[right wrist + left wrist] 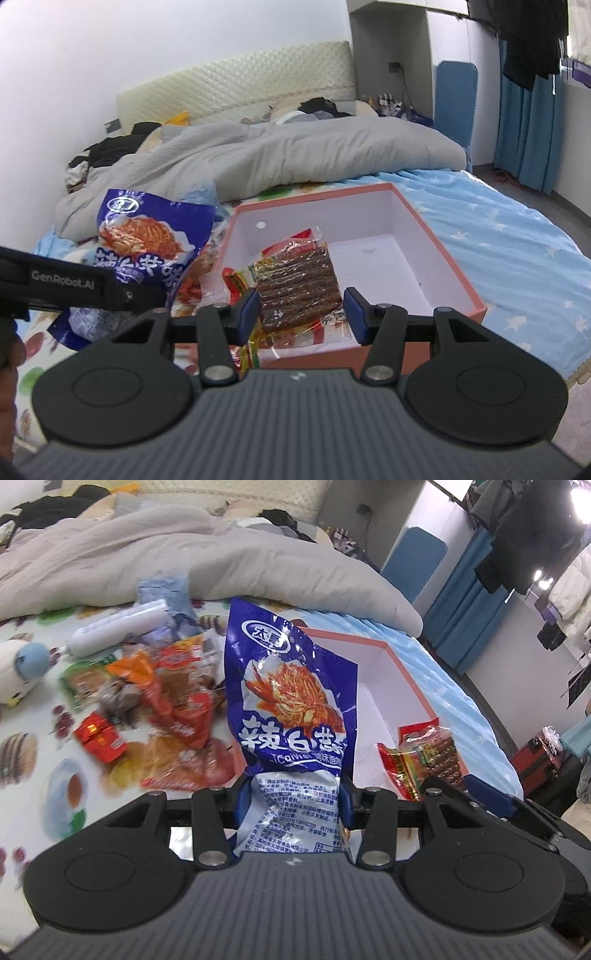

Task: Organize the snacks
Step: 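Lower both packets into the pink box and open both tools, then withdraw both open tools up out of the pink box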

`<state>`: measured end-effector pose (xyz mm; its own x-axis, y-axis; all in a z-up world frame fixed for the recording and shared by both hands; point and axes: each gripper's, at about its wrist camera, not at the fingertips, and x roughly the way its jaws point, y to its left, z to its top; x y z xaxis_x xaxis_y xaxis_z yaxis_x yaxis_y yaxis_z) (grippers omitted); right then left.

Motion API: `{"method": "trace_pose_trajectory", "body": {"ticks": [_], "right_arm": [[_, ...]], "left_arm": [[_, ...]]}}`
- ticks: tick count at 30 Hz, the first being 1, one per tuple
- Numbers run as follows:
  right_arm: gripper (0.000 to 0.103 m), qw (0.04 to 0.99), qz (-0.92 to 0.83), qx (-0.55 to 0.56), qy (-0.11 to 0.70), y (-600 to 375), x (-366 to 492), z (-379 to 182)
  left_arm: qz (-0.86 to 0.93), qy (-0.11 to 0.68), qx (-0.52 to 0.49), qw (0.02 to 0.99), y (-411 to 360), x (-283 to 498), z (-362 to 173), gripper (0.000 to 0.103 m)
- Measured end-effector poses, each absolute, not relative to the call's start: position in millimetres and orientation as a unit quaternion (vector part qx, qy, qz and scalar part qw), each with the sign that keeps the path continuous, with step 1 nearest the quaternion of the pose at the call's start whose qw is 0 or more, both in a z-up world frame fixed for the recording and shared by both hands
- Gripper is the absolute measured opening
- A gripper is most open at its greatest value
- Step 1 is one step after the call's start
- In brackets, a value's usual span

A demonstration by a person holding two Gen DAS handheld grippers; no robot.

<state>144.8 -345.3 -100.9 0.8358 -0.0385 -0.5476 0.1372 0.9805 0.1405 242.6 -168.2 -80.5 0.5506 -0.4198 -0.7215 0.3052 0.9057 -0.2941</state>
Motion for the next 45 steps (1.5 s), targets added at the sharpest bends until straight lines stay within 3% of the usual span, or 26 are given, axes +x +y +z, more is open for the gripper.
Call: {"method": "trace_pose_trajectory", "body": {"ticks": [14,23,24,26,29,45], "right_arm": [[0.054,0.936,-0.063,0.113,0.329,-394.2,216.3,-147.0],[0.056,0.924,-0.062,0.129,0.355,-402.2,235.7,-165.5],[0.056,0.924,-0.062,0.131,0.355,-402.8,236.1,-165.9],[0.06,0.923,-0.066,0.123,0.359,-401.2,236.2,-165.4],[0.064,0.924,-0.069,0.121,0.356,-400.7,232.2,-161.8],[0.064,0.943,-0.044,0.132,0.303,-361.9,165.7,-108.2]], "left_arm": [[-0.218,0.462,-0.028,0.859,-228.1,331.8,-132.5,0.051],[-0.228,0.469,-0.031,0.853,-236.6,348.5,-148.2,0.052],[-0.232,0.467,-0.035,0.852,-235.5,348.4,-147.5,0.053],[-0.227,0.464,-0.045,0.855,-230.9,347.2,-146.0,0.065],[-0.226,0.457,-0.048,0.859,-224.1,342.4,-140.5,0.065],[-0.22,0.401,-0.049,0.888,-170.9,257.6,-72.7,0.065]]}}
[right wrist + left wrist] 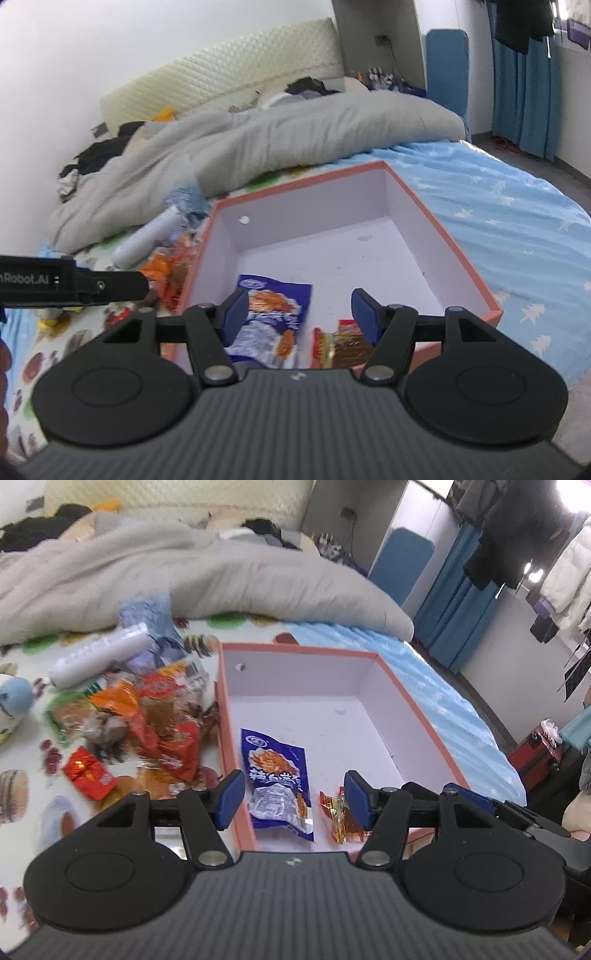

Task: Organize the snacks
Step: 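Withdraw both open tools up out of the pink box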

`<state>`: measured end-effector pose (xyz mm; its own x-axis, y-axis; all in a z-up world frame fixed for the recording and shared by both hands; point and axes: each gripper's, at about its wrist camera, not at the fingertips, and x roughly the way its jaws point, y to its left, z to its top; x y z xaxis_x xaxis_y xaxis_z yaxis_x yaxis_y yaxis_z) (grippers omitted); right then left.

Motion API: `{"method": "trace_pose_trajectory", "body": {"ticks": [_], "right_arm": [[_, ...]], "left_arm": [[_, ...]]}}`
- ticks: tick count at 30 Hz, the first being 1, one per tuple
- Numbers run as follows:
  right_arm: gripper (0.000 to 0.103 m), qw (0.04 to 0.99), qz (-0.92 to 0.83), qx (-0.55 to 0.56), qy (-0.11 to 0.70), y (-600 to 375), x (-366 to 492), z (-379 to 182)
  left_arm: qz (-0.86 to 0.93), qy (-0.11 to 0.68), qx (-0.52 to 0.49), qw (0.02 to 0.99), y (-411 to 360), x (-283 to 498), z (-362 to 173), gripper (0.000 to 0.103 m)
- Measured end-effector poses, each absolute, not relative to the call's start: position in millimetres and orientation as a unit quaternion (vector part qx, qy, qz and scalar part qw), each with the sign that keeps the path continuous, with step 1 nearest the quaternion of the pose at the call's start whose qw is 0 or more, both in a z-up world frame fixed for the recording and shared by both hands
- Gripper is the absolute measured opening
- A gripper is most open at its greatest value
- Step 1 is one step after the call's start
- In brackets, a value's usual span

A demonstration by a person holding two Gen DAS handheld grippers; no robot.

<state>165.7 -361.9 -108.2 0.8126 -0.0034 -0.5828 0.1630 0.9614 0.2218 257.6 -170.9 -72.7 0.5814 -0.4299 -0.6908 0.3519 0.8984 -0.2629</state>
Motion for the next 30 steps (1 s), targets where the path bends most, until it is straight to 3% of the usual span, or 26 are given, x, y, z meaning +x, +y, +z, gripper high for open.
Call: {"method": "trace_pose_trajectory", "body": {"ticks": [15,30], "right_arm": [[0.064,0.964,-0.009,0.099,0.247,-281.3,94.2,-62.6],[0.064,0.967,0.041,0.09,0.237,-223.2,57.9,-77.9]], "left_arm": [[-0.16,0.354,-0.058,0.92,-62.1,147.5,-33.7,0.065],[-0.097,0.33,-0.08,0.935,8.3,77.8,-39.9,0.065]]}}
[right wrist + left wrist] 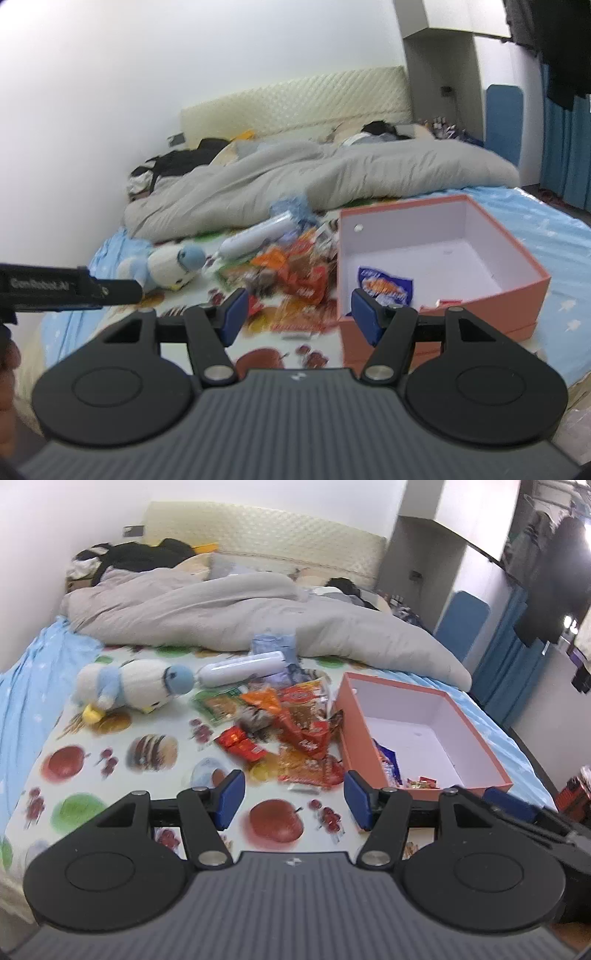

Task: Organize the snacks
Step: 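Withdraw both open tools up out of the pink box, then move both tools toward the remaining snacks beside the box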

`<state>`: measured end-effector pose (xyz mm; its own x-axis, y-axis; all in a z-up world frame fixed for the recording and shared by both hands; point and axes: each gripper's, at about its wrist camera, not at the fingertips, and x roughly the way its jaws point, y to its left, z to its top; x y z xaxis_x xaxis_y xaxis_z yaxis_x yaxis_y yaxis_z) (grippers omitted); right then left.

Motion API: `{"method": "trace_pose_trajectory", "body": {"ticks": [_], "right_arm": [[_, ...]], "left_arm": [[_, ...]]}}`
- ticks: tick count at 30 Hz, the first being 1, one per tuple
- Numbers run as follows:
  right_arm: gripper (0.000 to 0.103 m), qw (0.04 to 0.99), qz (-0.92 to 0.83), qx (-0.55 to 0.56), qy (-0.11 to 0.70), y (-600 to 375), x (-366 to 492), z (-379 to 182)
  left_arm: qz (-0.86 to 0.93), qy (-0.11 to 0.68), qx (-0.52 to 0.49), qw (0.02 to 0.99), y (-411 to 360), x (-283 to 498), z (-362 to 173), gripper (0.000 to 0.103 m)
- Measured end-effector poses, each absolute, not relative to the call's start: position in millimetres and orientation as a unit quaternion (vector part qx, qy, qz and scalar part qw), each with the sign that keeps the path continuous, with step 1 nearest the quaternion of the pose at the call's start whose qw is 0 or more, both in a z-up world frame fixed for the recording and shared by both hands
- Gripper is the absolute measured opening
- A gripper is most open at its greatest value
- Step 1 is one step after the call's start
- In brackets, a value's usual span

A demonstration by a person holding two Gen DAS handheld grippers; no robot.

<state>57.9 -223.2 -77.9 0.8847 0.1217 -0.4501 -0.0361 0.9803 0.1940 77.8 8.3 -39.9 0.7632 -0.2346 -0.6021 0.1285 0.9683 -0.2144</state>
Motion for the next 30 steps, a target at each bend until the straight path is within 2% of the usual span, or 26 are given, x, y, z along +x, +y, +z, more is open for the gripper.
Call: {"method": "trace_pose_trajectory", "body": {"ticks": [11,30], "right_arm": [[0.064,0.961,0.085,0.06,0.256,-185.4,43.4,-98.7],[0.064,0.951,0.079,0.052,0.293,-176.6,90.4,-131.9]], "left_arm": [[-0.069,0.353,-0.103,0.928,43.5,45.1,-76.0,0.065],[-0.068,0.384,-0.111,0.914,62.7,112.3,-120.9,0.065]]}}
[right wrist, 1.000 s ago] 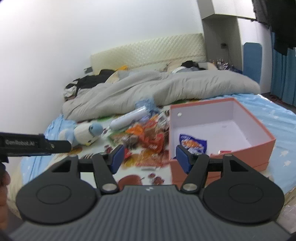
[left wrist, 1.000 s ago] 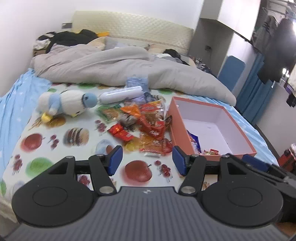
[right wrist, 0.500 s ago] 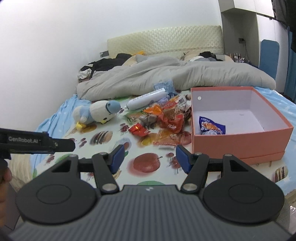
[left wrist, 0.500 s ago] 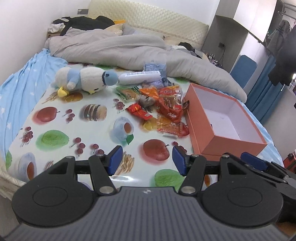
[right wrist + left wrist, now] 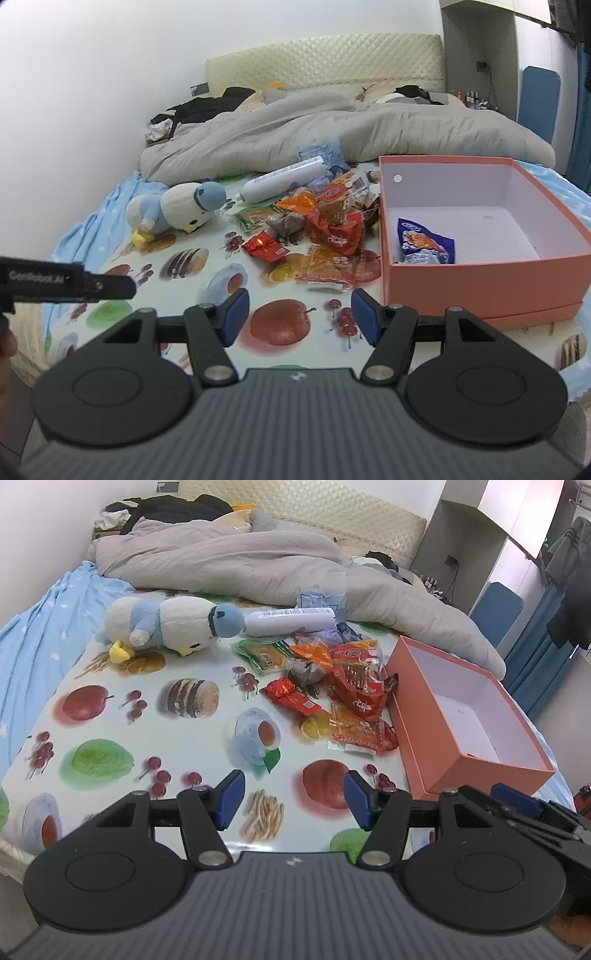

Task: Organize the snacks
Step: 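Move both tools toward the remaining snacks beside the box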

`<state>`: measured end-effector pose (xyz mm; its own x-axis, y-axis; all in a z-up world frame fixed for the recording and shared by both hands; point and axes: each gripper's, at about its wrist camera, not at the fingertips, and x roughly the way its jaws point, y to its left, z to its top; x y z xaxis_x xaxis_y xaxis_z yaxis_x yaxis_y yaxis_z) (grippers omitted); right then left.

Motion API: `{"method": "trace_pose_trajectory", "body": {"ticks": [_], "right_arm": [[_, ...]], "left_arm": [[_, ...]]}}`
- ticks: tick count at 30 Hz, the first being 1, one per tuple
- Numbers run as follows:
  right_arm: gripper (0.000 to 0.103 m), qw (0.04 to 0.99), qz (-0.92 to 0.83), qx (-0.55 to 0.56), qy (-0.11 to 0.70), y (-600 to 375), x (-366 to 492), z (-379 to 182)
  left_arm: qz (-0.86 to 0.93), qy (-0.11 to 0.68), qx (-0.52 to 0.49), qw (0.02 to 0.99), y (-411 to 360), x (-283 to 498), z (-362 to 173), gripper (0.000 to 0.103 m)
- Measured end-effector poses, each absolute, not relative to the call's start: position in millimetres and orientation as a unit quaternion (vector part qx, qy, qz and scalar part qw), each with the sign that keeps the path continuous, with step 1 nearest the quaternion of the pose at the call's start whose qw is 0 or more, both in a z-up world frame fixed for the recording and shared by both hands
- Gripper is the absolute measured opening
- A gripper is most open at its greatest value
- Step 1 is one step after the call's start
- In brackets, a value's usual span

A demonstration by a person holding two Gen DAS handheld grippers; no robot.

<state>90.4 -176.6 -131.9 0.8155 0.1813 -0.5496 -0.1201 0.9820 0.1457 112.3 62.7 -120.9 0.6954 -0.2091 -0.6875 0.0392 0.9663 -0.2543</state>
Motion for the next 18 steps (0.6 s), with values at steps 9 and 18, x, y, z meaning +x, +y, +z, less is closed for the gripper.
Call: {"method": "trace_pose_trajectory", "body": {"ticks": [9,18], "right_arm": [[0.063,0.947,0.099,0.023,0.306,-154.6,111.6,-142.3],[0.063,0.942,0.109,0.017,0.316,-143.0,141.7,-165.3]], "left_arm": [[-0.069,0.393,-0.08,0.913,63.7,155.3,-141.6,0.065],[-0.07,0.404,-0.085,0.908,70.0,199.8,-168.7,0.065]]}}
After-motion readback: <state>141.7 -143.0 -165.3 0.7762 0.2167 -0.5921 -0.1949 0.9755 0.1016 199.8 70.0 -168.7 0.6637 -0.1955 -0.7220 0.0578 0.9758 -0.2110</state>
